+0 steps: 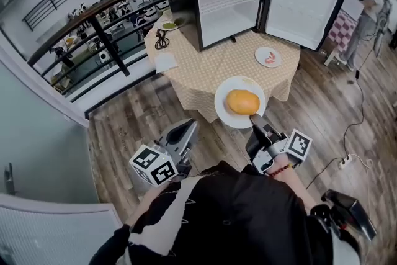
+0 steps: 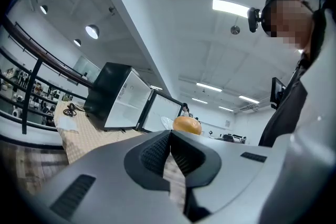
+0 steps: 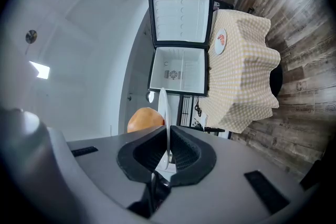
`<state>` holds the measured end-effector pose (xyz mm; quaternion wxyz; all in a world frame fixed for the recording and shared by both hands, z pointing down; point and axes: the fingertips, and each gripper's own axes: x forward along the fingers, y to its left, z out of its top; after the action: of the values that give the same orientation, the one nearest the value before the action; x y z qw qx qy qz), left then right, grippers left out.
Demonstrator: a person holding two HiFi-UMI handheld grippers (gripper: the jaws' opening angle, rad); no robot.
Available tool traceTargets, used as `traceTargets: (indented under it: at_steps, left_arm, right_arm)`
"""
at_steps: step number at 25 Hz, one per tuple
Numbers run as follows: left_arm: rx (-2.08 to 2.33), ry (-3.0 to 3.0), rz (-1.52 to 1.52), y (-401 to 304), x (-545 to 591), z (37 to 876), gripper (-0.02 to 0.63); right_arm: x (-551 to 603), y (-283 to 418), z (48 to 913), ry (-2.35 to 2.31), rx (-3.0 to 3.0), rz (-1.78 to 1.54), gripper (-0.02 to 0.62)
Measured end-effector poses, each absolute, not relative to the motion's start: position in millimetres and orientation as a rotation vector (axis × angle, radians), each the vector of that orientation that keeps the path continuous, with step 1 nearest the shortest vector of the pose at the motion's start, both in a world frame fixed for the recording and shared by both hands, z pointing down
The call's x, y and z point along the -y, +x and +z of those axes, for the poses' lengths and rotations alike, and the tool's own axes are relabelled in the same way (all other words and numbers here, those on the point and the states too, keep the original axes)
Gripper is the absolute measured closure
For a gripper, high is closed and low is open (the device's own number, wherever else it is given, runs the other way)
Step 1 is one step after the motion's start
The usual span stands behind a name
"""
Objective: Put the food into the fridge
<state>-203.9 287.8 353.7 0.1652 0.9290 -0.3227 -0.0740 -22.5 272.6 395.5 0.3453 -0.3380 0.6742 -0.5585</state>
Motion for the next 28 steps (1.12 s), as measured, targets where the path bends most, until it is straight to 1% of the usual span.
traceTargets:
  at_steps: [4, 10, 20, 28]
  left_arm:
    - [0.892, 2.632, -0.197, -220, -261, 364, 0.594]
    - [0.862, 2.600, -0.190, -221, -255, 377, 0.594]
    - [0.830, 2.553, -0.148, -203, -232, 403, 0.594]
    - [0.906, 2.544, -0.190, -176, -167, 395, 0.594]
  right_arm:
    - [-247, -41, 407, -0.901, -1.746, -1.459, 0.572]
    - [-244, -51, 418, -0.925, -1.731, -1.514, 0.571]
    - [-214, -28, 438, -0.962, -1.700, -1.536, 0.571]
    - [-139, -14, 433, -0.859, -1.746, -1.578, 0.572]
